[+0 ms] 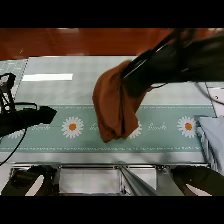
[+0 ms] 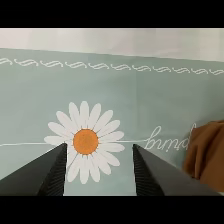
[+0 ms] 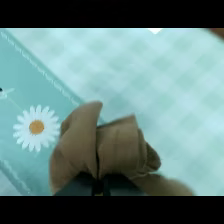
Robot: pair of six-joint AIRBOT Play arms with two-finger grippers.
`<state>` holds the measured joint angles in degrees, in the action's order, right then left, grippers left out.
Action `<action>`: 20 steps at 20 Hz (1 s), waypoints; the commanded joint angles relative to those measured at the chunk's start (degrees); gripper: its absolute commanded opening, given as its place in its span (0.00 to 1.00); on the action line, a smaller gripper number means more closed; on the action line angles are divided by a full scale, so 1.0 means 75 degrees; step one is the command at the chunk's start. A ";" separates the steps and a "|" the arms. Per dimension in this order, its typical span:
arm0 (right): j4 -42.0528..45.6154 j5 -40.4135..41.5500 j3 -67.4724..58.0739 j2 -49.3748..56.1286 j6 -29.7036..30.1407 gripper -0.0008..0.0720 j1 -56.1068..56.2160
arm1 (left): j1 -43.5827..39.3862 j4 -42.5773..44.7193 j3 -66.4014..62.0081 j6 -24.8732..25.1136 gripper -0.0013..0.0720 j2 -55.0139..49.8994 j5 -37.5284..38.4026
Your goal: Fold the shirts.
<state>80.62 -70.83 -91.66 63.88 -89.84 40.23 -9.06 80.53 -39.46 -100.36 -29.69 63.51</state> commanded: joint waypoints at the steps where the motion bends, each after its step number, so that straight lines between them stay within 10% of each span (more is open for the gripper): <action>1: -0.1297 0.1090 0.1288 0.0740 -0.0085 0.05 0.0189 | -0.0003 0.0000 -0.0006 0.0035 0.71 0.0003 -0.0006; 9: -0.3958 0.2200 0.1408 0.3544 0.0921 0.08 0.0189 | 0.0000 0.0003 0.0038 0.0117 0.71 -0.0003 -0.0012; 11: -0.4130 0.2095 0.1405 0.3826 0.0866 0.56 0.0157 | -0.0003 -0.0003 0.0105 0.0114 0.71 -0.0009 -0.0026; 17: -0.3235 -0.0093 0.0778 0.2133 0.0851 0.56 -0.2480 | 0.0918 0.1649 -0.0979 0.0478 0.70 -0.0309 0.0122; 20: -0.1967 -0.0149 0.2314 0.0589 0.0274 0.56 -0.4179 | 0.3005 -0.0755 -0.0933 0.0877 0.70 -0.0950 0.0449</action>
<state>58.24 -68.77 -81.25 77.17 -84.68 19.64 2.96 85.60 -45.63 -96.82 -33.47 64.38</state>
